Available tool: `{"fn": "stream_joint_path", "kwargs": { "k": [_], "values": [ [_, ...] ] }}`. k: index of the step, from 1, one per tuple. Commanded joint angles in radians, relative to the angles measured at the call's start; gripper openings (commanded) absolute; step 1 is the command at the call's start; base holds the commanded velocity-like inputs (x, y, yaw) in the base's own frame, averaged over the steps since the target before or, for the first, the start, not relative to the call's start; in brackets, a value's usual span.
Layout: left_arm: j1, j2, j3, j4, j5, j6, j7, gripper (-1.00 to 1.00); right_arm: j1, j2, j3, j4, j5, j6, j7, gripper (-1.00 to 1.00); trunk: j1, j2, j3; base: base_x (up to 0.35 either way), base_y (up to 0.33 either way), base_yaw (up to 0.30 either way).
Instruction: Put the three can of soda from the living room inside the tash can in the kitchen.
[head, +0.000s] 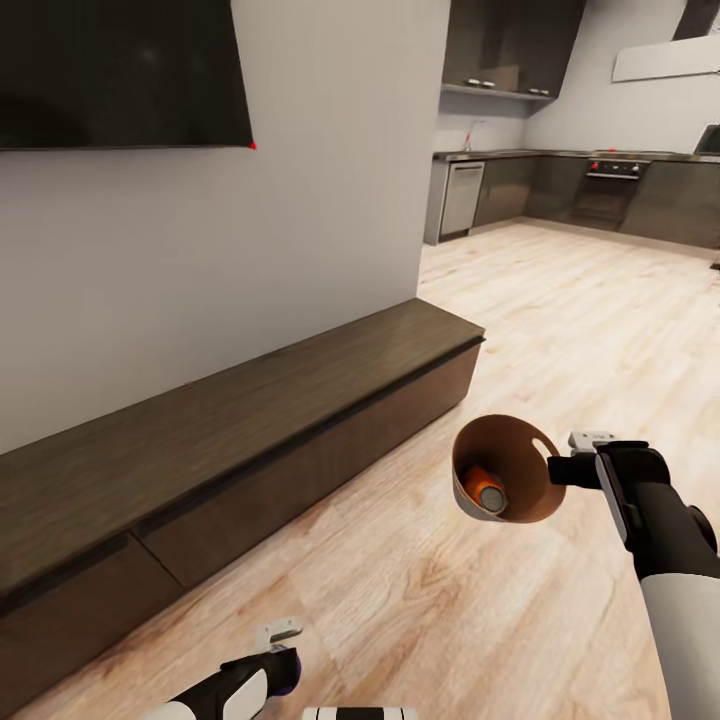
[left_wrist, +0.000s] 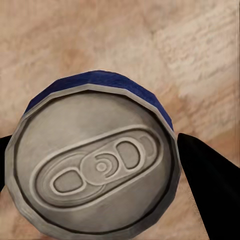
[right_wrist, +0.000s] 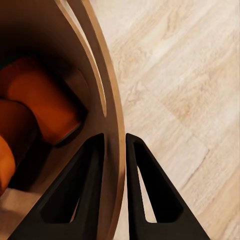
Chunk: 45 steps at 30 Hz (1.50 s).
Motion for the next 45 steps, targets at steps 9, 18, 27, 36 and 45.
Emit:
{"fn": "stream_joint_path", "kwargs": {
  "k": [9,18,27,36,45],
  "values": [
    [0.000,0.001,-0.002,-0.135,-0.001,0.039,0.004,-1.00,0.000,0.001,0.020,0.043,-0.014,0.001,-0.006,-1.00,-0.004,0.002,0.035,0.000,0.000,0.000],
    [0.001,0.072,0.006,-0.573,-0.002,0.274,0.174,-1.00,0.000,0.004,0.041,0.124,-0.014,0.001,-0.075,-1.00,-0.008,0.004,0.070,0.000,0.000,0.000],
    [0.001,0.157,0.014,-1.115,0.008,0.580,0.422,-1.00,-0.001,0.063,0.046,0.238,-0.015,0.001,-0.304,-1.00,-0.022,0.026,0.102,0.000,0.000,0.000],
    [0.000,0.159,0.073,-1.324,0.056,0.766,0.449,-1.00,-0.006,0.146,0.055,0.420,-0.013,-0.087,-0.526,-1.00,-0.057,0.089,0.131,0.000,0.000,0.000],
    [0.000,0.111,0.124,-1.407,0.087,0.871,0.447,-1.00,-0.008,0.200,0.099,0.482,-0.003,-0.116,-0.585,-1.00,-0.091,0.152,0.159,0.000,0.000,0.000]
  ]
}}
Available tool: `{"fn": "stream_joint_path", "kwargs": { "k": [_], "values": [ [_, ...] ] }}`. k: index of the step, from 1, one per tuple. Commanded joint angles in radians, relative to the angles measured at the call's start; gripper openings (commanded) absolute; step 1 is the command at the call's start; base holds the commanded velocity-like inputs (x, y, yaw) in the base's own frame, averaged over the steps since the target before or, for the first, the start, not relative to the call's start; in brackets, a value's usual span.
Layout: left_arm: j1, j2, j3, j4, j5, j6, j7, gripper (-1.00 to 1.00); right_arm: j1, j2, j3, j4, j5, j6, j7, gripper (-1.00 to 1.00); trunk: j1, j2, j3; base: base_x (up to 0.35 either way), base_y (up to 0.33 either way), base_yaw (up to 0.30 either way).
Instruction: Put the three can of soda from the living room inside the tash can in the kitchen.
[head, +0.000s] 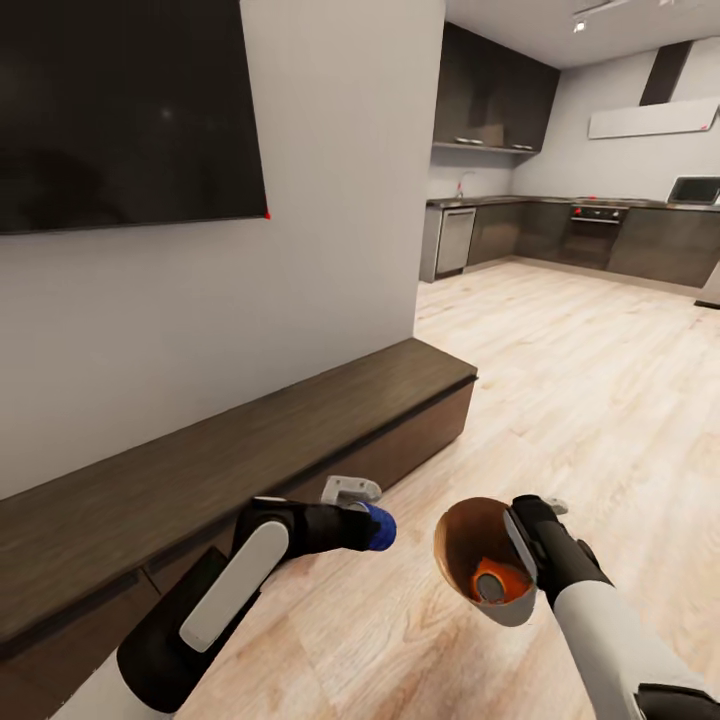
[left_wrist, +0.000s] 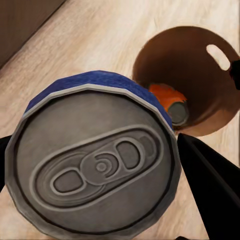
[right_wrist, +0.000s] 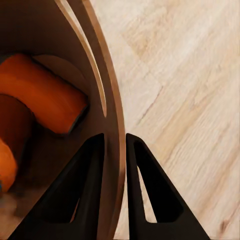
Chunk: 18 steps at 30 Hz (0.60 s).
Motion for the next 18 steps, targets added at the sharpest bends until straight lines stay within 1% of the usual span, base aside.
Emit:
{"fn": "stream_joint_path", "kwargs": {
  "k": [1,2,3,4,5,7,10,11,14,18],
  "values": [
    [0.000,-0.006,0.001,-0.003,0.001,0.005,0.000,-1.00,-0.001,0.011,0.022,0.014,0.045,0.002,-0.019,-1.00,-0.004,0.007,0.003,0.000,0.000,0.000],
    [0.000,-0.008,0.001,-0.004,0.003,0.007,-0.001,-1.00,-0.001,0.017,0.029,0.020,0.047,-0.003,-0.032,-1.00,-0.008,0.014,0.007,0.000,0.000,0.000],
    [0.000,-0.011,0.001,-0.006,0.007,0.011,-0.002,-1.00,-0.001,0.029,0.041,0.029,0.049,-0.017,-0.062,-1.00,-0.012,0.021,0.010,0.000,0.000,0.000],
    [0.000,-0.012,0.002,-0.007,0.011,0.012,-0.002,-1.00,-0.001,0.033,0.045,0.033,0.049,-0.024,-0.076,-1.00,-0.016,0.028,0.013,0.000,0.000,0.000],
    [0.000,-0.013,0.001,-0.007,0.022,0.015,-0.003,-1.00,-0.001,0.040,0.050,0.038,0.047,-0.034,-0.097,-1.00,-0.019,0.035,0.016,0.000,0.000,0.000],
    [0.000,-0.014,0.001,-0.008,0.039,0.017,-0.004,-1.00,-0.001,0.046,0.055,0.042,0.046,-0.043,-0.116,-1.00,-0.019,0.035,0.016,0.000,0.000,0.000],
    [0.000,-0.015,0.002,-0.007,0.050,0.017,-0.004,-1.00,-0.001,0.053,0.060,0.046,0.046,-0.049,-0.128,-1.00,-0.019,0.035,0.016,0.000,0.000,0.000],
    [0.000,-0.015,0.002,-0.007,0.054,0.017,-0.004,-1.00,-0.001,0.060,0.061,0.047,0.047,-0.050,-0.132,-1.00,-0.019,0.035,0.016,0.000,0.000,0.000],
    [0.000,-0.016,0.001,-0.008,0.058,0.017,-0.004,-1.00,-0.001,0.075,0.064,0.060,0.049,-0.053,-0.137,-1.00,-0.019,0.035,0.016,0.000,0.000,0.000],
    [0.000,-0.016,0.001,-0.008,0.059,0.018,-0.006,-1.00,-0.001,0.085,0.065,0.069,0.051,-0.053,-0.139,-1.00,-0.019,0.035,0.016,0.000,0.000,0.000]
  ]
}}
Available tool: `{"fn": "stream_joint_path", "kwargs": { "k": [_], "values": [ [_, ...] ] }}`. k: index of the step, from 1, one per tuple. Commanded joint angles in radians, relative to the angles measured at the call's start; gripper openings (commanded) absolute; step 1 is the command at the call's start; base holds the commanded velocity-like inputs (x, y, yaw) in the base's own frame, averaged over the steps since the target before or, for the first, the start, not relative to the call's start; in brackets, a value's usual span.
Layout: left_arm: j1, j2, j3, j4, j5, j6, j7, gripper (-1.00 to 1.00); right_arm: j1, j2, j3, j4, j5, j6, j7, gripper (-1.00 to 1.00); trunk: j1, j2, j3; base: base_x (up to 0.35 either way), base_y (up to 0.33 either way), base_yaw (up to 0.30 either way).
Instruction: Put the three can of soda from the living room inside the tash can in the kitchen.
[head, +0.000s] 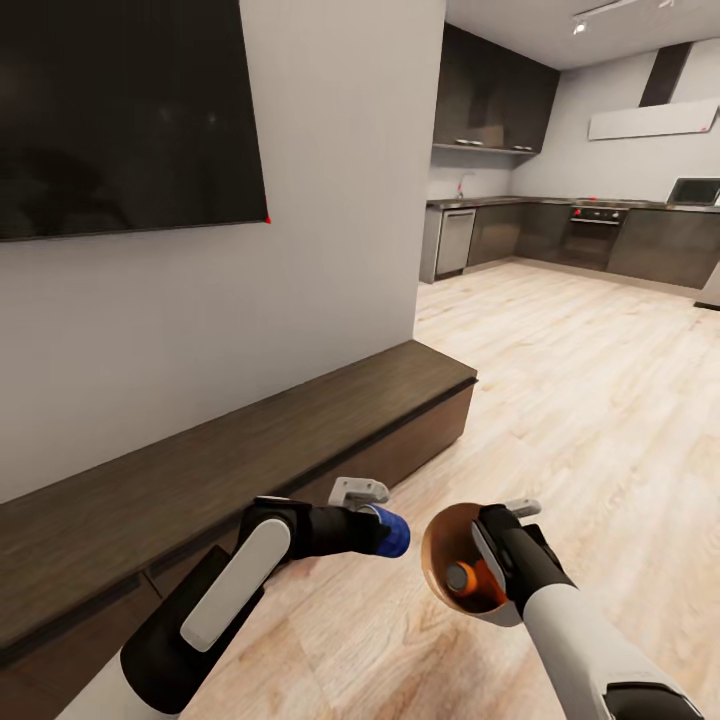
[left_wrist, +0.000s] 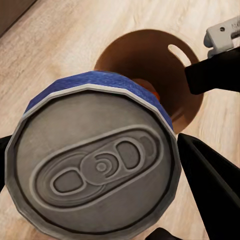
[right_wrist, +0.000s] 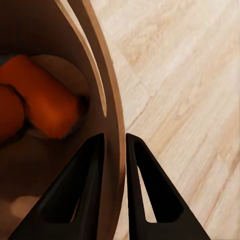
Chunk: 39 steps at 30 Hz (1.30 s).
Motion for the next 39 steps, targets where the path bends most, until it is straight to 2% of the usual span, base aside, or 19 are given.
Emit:
{"fn": "stream_joint_path", "kwargs": {
  "k": [1,12,18,24,29,39],
  "values": [
    [0.000,0.000,0.000,0.000,0.000,0.000,-0.003,-1.00,0.000,0.003,0.001,0.002,0.027,0.006,0.000,-1.00,0.000,0.000,0.000,0.000,0.000,0.000],
    [0.001,-0.001,-0.001,-0.001,0.002,-0.006,-0.095,-1.00,0.000,0.023,0.003,0.017,0.028,0.005,-0.001,-1.00,0.000,0.000,0.000,0.000,0.000,0.000],
    [0.000,-0.009,-0.004,0.000,0.002,-0.007,-0.130,-1.00,0.000,0.047,0.008,0.022,0.028,0.005,-0.001,-1.00,0.000,0.000,0.000,0.000,0.000,0.000],
    [0.000,-0.020,-0.005,0.008,-0.007,-0.011,-0.132,-1.00,0.000,0.059,0.009,0.026,0.028,0.005,-0.001,-1.00,0.000,0.000,0.000,0.000,0.000,0.000],
    [0.000,-0.043,-0.005,0.043,-0.014,-0.014,-0.125,-1.00,0.000,0.067,0.009,0.025,0.028,0.005,-0.002,-1.00,0.000,0.000,0.000,0.000,0.000,0.000],
    [0.000,-0.073,-0.009,0.179,-0.018,-0.086,-0.125,-1.00,0.001,0.072,0.014,0.012,0.027,0.005,0.001,-1.00,0.000,0.000,0.000,0.000,0.000,0.000]
  ]
}}
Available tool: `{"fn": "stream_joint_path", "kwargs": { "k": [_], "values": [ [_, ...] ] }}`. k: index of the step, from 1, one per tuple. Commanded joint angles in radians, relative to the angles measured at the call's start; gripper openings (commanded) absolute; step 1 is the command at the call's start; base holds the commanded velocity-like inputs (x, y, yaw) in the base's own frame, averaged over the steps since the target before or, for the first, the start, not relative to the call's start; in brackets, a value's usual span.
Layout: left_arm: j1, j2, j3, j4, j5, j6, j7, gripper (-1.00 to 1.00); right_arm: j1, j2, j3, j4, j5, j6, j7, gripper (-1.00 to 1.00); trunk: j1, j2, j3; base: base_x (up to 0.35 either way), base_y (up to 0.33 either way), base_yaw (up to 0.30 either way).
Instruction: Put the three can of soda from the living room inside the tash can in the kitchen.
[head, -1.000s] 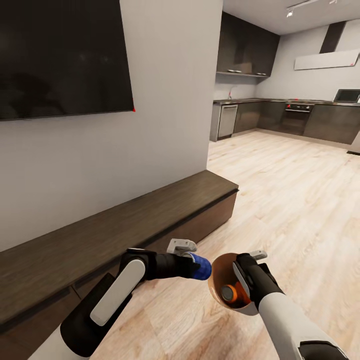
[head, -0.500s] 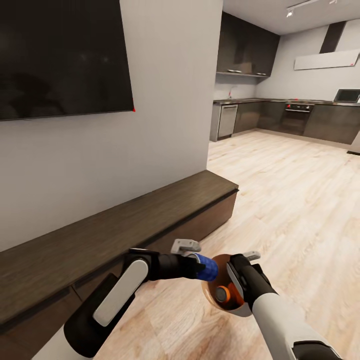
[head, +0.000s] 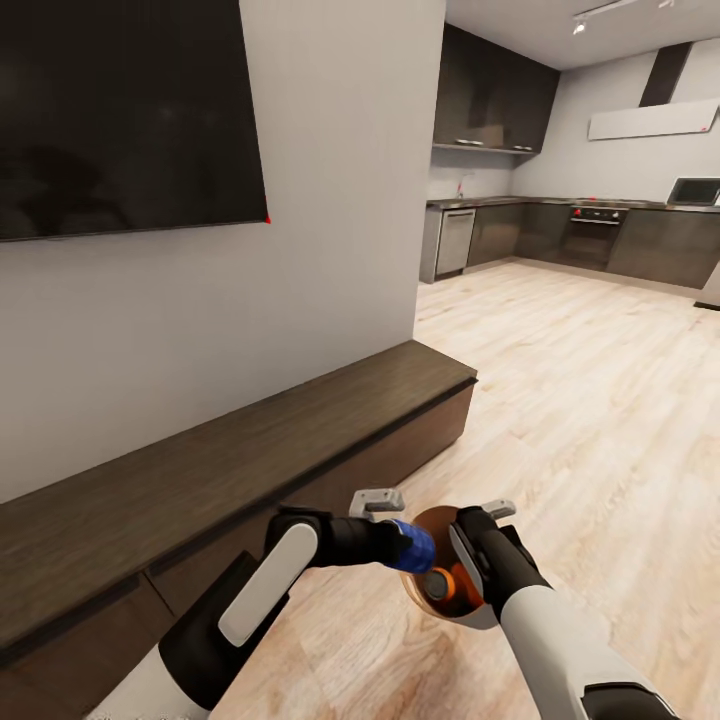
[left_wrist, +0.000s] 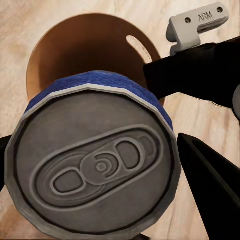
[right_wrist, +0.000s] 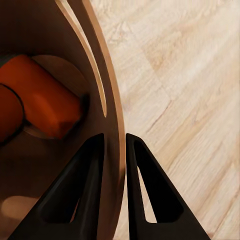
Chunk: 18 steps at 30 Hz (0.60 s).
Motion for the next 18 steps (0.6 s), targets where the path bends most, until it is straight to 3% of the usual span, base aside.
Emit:
{"fn": "stream_joint_path", "kwargs": {
  "k": [1,10,15,18],
  "values": [
    [0.000,-0.004,-0.001,0.013,0.000,-0.009,0.000,-1.00,-0.001,0.002,0.001,-0.002,0.013,0.003,0.002,-1.00,0.000,0.000,0.000,0.000,0.000,0.000],
    [-0.001,-0.036,-0.005,0.102,-0.008,-0.059,-0.004,-1.00,0.000,0.018,0.002,-0.040,0.009,0.012,0.007,-1.00,0.000,0.000,0.000,0.000,0.000,0.000],
    [-0.002,-0.051,-0.005,0.122,-0.081,-0.080,-0.008,-1.00,0.001,0.022,0.001,-0.066,0.004,0.018,0.011,-1.00,0.000,0.000,0.000,0.000,0.000,0.000],
    [-0.002,-0.054,-0.005,0.135,-0.099,-0.084,-0.008,-1.00,0.001,0.027,0.001,-0.071,0.004,0.019,0.012,-1.00,0.000,0.000,0.000,0.000,0.000,0.000]
  ]
}}
